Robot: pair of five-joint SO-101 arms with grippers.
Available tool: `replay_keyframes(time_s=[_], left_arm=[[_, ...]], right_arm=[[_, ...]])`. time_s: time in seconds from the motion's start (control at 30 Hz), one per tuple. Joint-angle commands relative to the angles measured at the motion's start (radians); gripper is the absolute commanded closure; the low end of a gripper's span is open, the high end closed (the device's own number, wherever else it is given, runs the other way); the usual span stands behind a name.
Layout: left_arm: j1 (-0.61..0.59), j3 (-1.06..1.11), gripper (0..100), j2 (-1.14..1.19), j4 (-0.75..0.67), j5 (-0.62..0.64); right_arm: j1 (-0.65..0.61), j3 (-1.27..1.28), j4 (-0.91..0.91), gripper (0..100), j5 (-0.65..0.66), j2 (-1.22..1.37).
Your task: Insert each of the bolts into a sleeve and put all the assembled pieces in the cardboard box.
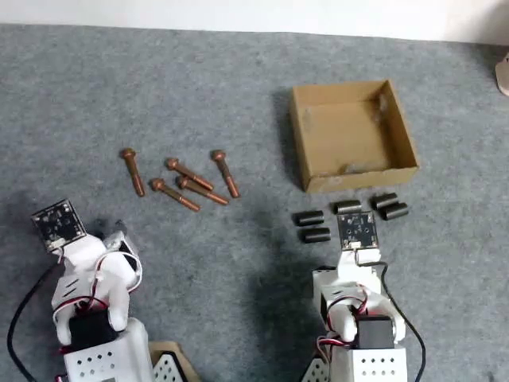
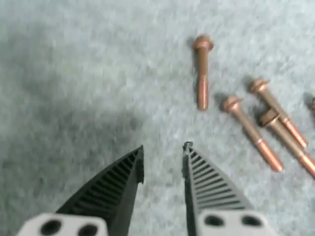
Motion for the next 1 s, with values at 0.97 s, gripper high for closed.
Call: replay_keyframes(time_s=[0.97], left_arm=[[0.088, 0.094, 87, -0.012, 0.290, -0.021]], right_arm=[[-0.005, 0.104, 0.004, 99.4, 0.008, -0.008]])
